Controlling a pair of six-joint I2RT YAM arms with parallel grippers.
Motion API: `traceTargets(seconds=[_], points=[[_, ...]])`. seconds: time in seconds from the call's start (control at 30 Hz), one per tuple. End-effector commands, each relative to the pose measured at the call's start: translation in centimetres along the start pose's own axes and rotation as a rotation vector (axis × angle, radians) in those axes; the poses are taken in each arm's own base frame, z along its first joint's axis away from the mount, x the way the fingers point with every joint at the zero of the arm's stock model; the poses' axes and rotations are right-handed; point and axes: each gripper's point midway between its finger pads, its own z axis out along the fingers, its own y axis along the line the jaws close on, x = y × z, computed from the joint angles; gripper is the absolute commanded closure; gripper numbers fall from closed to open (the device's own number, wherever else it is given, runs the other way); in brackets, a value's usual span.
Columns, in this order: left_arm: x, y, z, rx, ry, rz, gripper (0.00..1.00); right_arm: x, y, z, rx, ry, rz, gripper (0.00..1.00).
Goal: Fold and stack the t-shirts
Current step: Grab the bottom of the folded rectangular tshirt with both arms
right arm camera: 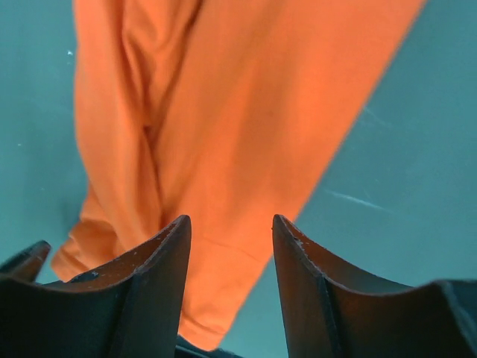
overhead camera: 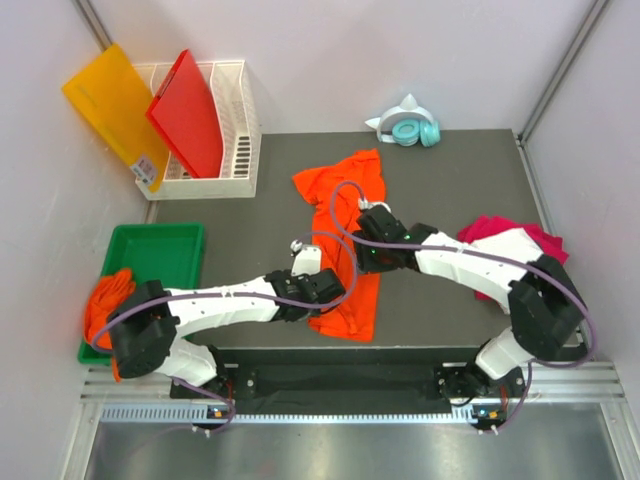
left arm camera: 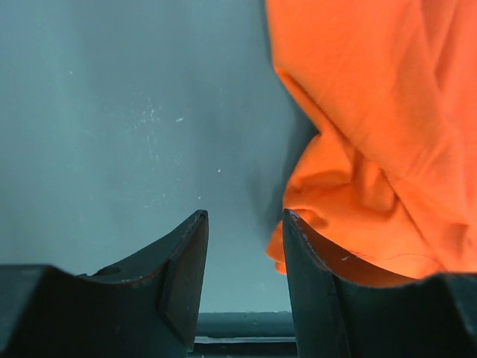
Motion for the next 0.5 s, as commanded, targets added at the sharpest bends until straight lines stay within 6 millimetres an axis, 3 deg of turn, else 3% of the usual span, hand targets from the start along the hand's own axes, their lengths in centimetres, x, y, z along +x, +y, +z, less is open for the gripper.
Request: traceTargets(seconds=[0.0, 0.17, 0.47], points=[[-0.2, -0.2, 0.0, 0.032, -0.031, -0.05, 0.5, -0.5, -0.5, -2.0, 0.007, -0.11, 0.044, 0.51], [1.2, -0.4, 1.0, 0.047, -0.002, -0.065, 0.5, 1.8, -1.7, -0.6, 0.049, -0.083, 0.063, 0.52], [2.4, -1.6, 2.9, 0.032, 0.044, -0.037, 0.5, 3.5, -2.3, 1.4, 0.088, -0.026, 0.076, 0.53]])
